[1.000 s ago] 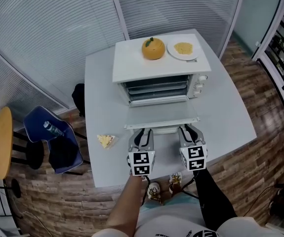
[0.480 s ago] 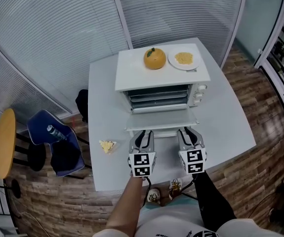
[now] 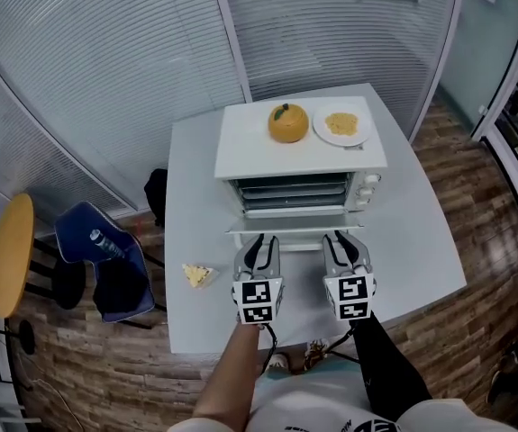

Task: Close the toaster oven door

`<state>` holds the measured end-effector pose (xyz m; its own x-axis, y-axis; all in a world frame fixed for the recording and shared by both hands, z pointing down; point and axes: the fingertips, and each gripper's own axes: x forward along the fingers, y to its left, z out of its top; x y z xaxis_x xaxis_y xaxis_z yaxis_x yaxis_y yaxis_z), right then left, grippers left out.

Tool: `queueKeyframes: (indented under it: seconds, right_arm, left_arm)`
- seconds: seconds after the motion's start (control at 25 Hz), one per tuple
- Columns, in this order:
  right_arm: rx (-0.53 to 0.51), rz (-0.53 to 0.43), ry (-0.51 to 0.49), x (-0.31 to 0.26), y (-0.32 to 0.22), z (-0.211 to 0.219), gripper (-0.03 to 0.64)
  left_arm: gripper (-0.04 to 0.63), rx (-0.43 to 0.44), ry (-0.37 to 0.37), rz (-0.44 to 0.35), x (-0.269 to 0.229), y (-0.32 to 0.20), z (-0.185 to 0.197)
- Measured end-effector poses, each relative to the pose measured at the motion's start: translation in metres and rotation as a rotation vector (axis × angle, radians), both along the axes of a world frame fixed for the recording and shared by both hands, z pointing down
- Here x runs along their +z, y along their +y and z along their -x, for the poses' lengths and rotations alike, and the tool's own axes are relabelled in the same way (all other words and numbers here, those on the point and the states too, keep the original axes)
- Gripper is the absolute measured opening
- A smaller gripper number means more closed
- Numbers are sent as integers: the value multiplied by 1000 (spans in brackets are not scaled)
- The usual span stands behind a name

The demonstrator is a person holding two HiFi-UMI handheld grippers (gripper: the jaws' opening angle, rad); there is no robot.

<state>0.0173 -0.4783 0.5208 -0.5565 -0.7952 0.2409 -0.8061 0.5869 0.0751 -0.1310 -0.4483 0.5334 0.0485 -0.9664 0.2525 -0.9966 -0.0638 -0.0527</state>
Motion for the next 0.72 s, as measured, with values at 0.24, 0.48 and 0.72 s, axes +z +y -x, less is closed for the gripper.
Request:
queueKeyframes:
  seconds: [0.24, 0.48, 0.72]
  right_arm:
    - [-18, -63, -21, -23, -25, 3, 89]
    - [-41, -98, -32, -41, -47, 7, 89]
    - [-35, -111, -50, -55, -72, 10, 89]
  left_arm:
    - [158, -30, 8, -62, -24, -24, 4]
    - [158, -38, 2, -101, -42, -46, 2]
    - [158, -18, -30, -123, -58, -70, -1]
